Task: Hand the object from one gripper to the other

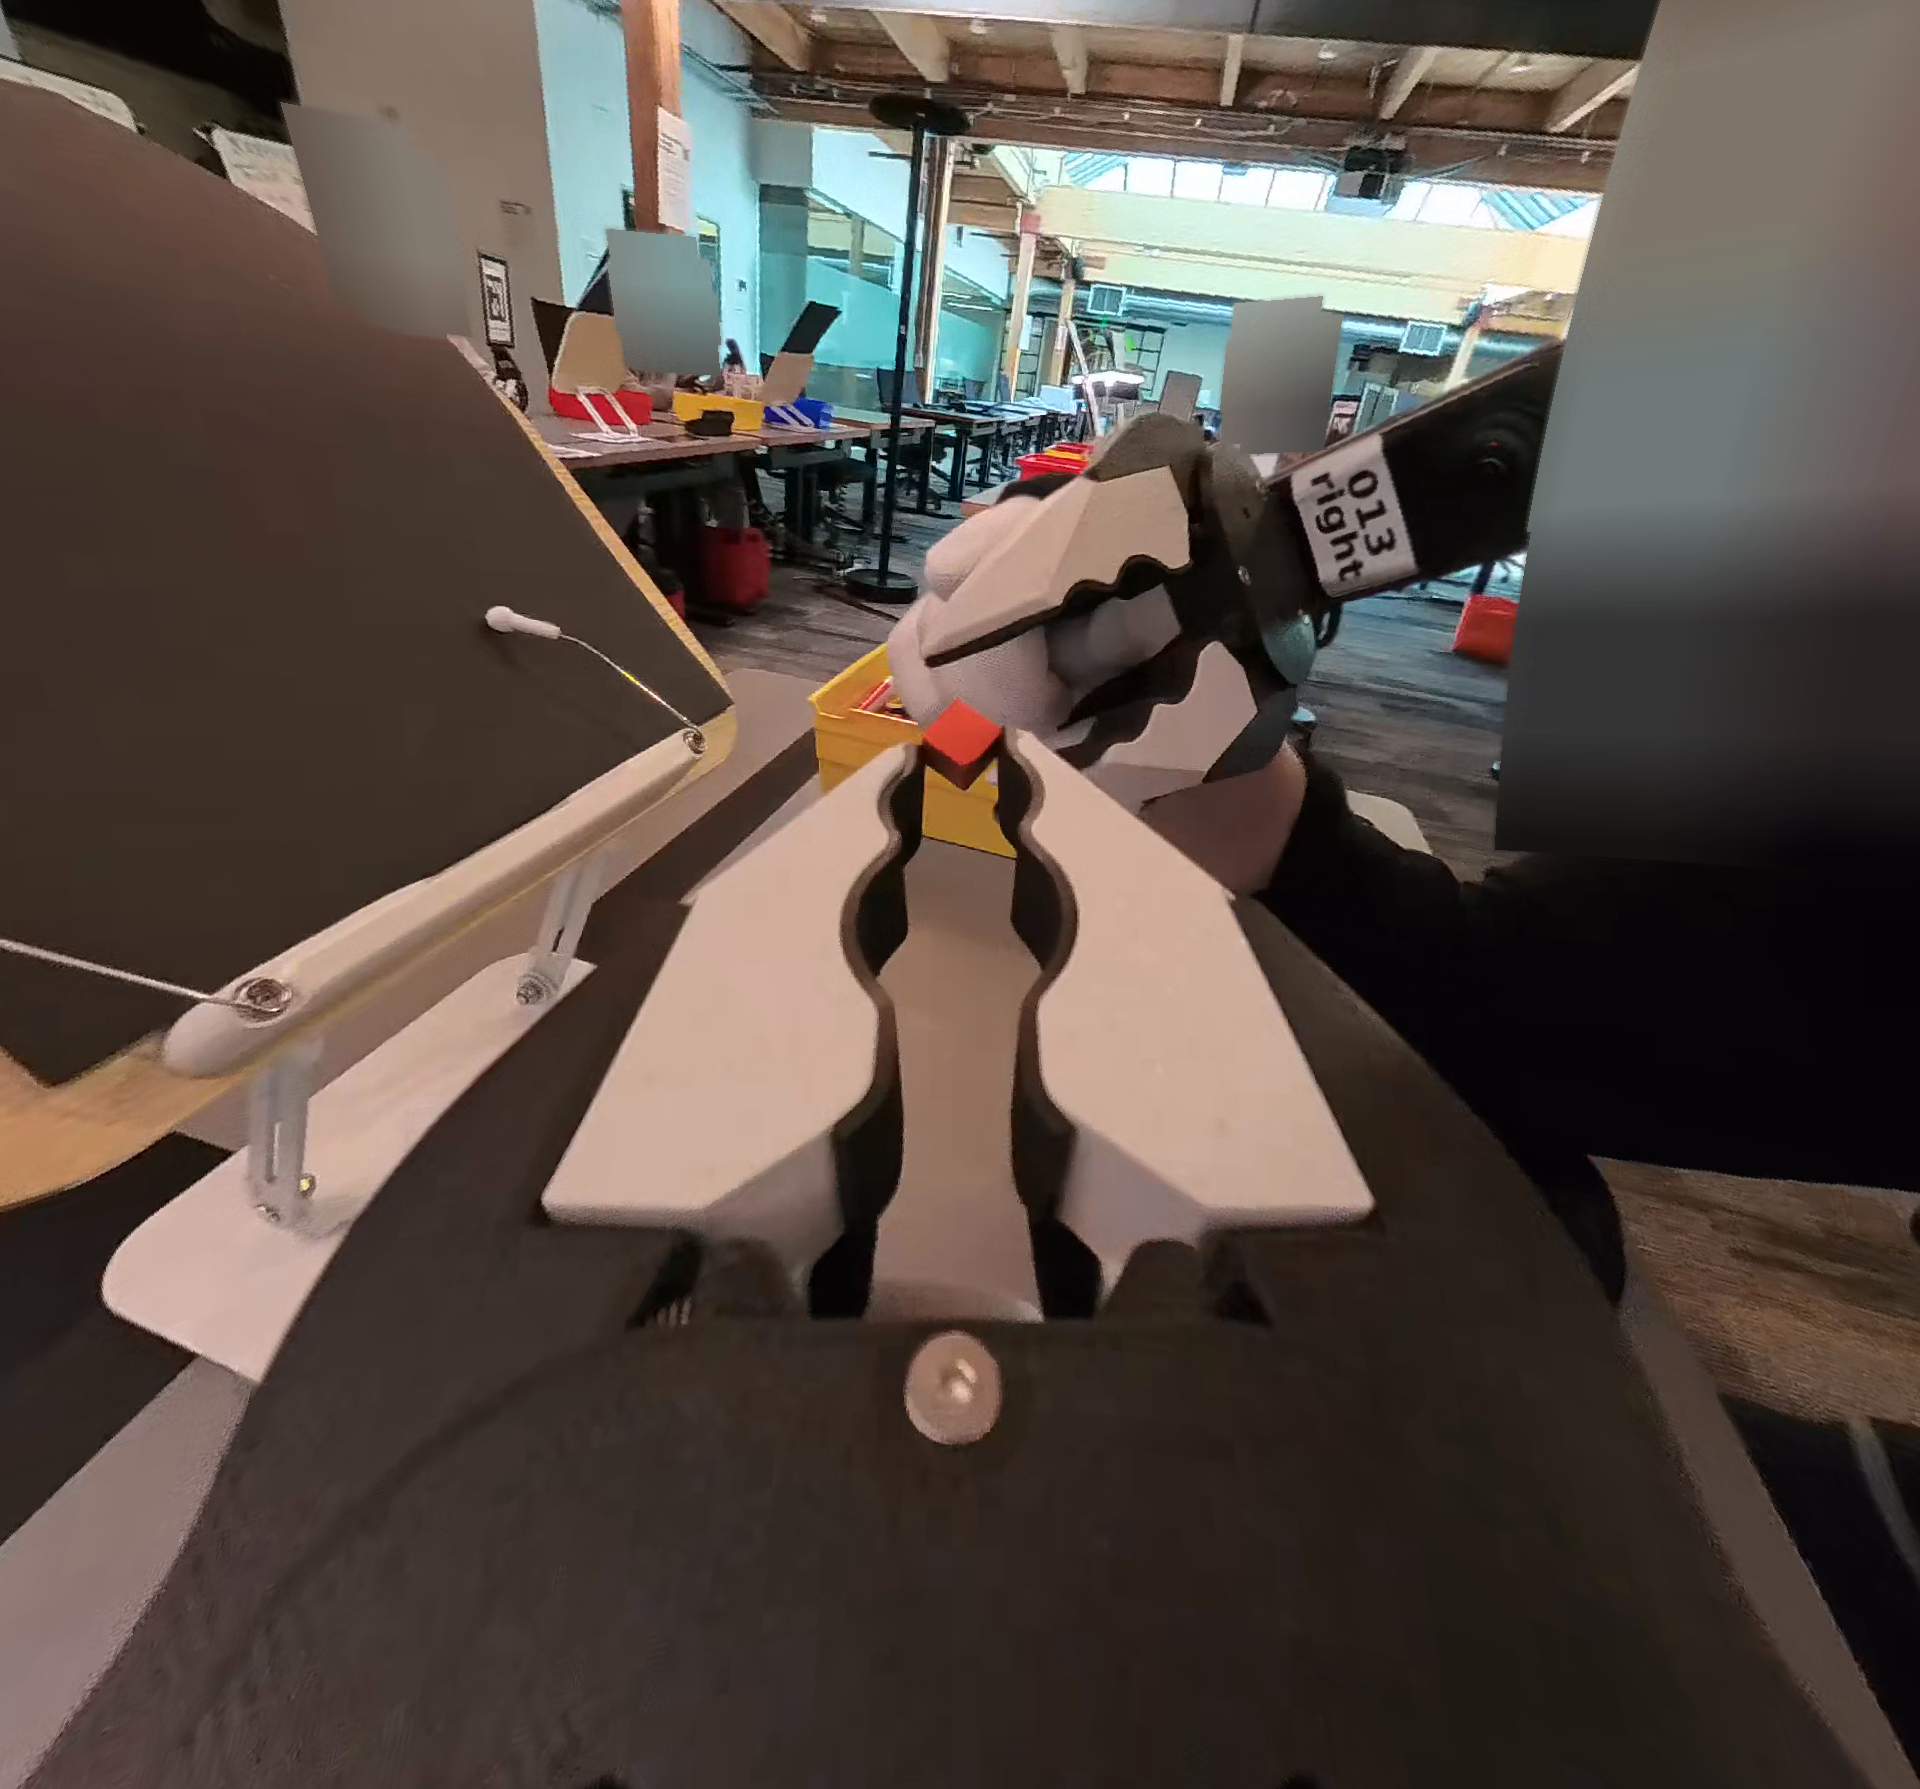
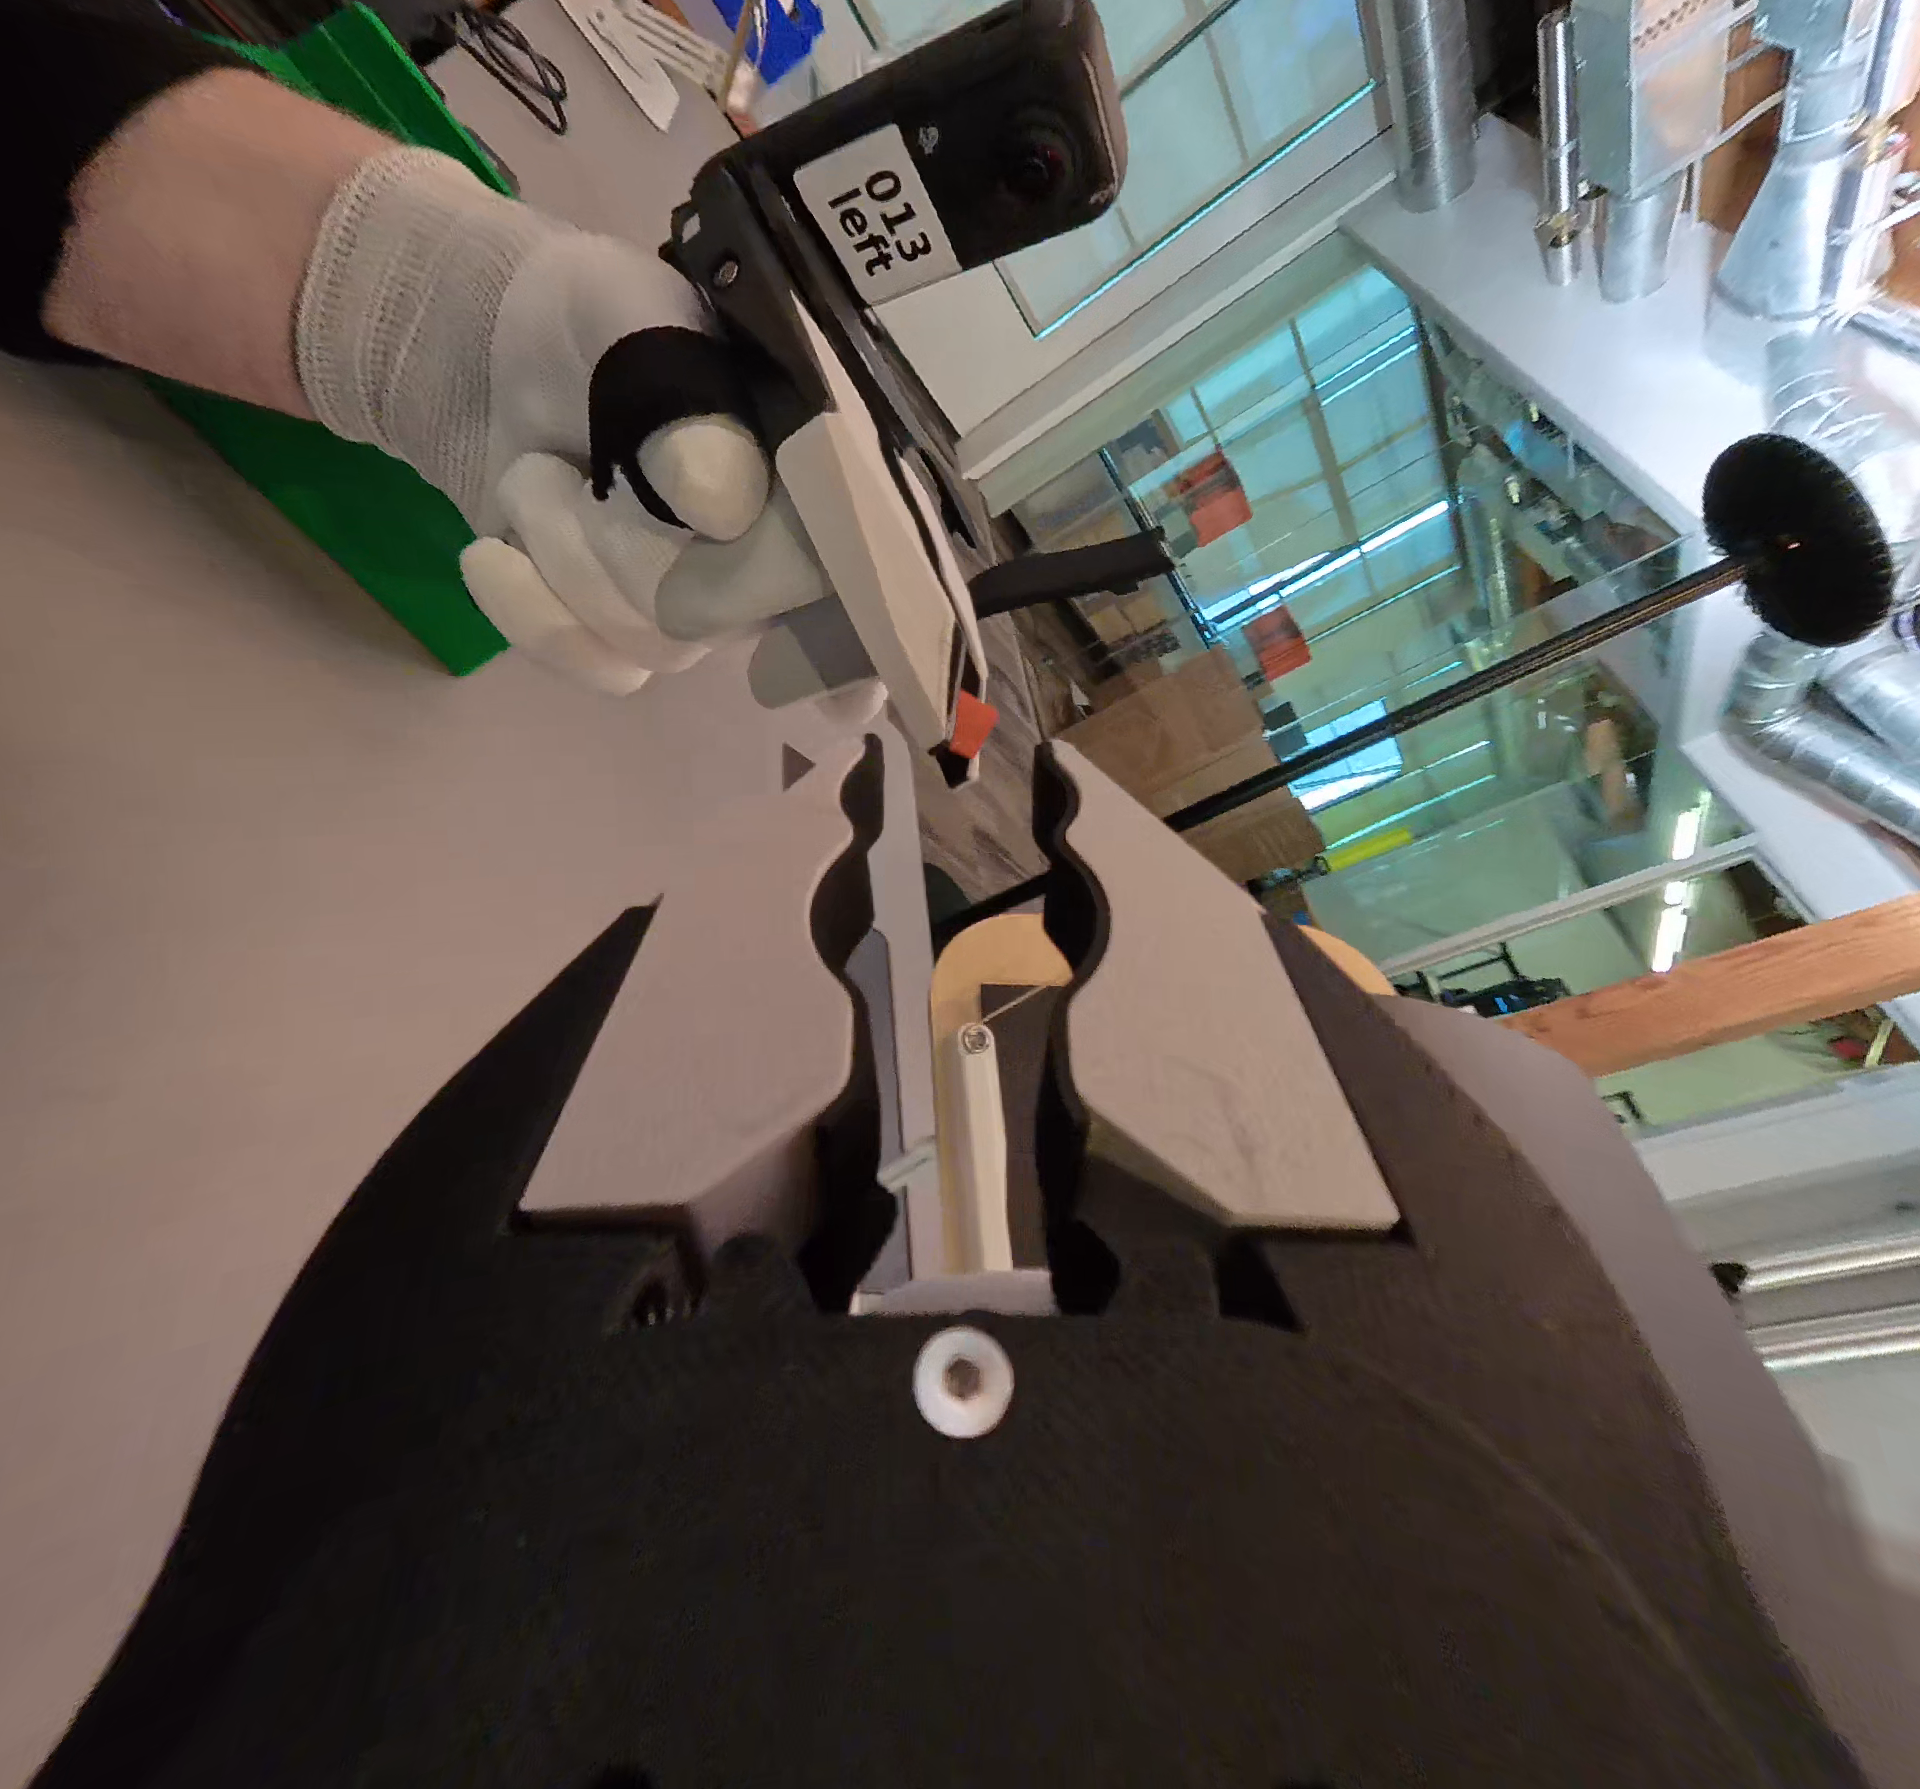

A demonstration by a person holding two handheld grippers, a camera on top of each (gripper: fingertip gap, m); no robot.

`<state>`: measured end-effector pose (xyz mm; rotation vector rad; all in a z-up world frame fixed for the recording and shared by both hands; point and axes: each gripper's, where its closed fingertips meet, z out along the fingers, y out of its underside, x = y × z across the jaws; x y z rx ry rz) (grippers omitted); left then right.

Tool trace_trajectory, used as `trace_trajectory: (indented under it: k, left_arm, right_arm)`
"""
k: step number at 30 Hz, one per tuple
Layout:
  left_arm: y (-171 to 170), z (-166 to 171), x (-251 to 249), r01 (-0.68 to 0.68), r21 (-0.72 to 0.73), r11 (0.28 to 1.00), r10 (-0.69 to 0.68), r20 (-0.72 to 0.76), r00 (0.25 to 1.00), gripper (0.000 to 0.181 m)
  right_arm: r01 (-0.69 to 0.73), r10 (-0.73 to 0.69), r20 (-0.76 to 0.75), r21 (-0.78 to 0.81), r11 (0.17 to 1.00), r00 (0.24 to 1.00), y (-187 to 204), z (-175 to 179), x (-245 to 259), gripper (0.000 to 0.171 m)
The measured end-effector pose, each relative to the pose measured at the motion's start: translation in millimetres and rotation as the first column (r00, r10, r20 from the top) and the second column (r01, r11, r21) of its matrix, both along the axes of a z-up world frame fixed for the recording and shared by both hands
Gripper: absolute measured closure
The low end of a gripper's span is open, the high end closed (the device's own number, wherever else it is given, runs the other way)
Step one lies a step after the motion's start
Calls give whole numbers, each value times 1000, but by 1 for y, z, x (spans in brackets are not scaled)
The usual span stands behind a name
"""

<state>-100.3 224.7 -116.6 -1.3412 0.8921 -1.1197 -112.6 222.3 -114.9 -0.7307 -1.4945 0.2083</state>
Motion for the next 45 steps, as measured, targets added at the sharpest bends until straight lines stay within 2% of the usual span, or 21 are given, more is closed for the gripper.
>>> trace_trajectory:
  k: [9, 12, 24, 38, 42, 45]
  left_arm:
    - [-16, -6, 4, 142, -61, 988, -142, 13, 990, 170]
    - [-16, -6, 4, 162, -78, 984, -160, 28, 987, 170]
    - [-15, 0, 5, 203, -112, 973, -187, 138, 973, 170]
    - [-2, 9, 0, 134, -94, 986, -114, 197, 974, 164]
    - [11, 12, -5, 46, -78, 996, -30, 195, 980, 162]
    - [26, 12, -11, -77, -18, 997, 79, 160, 984, 162]
  right_arm:
    - [-3, -3, 82, 72, 997, 997, -10, -9, -5, 151]
    - [-2, -5, 78, 85, 996, 997, -11, -8, -7, 156]
    - [39, -48, 65, 132, 990, 997, -6, -3, -7, 158]
    - [50, -54, 44, 96, 994, 998, -1, -1, -2, 158]
    - [77, -82, 43, 94, 993, 996, 5, -1, -1, 158]
    - [90, -91, 15, 24, 996, 996, 12, 1, 2, 158]
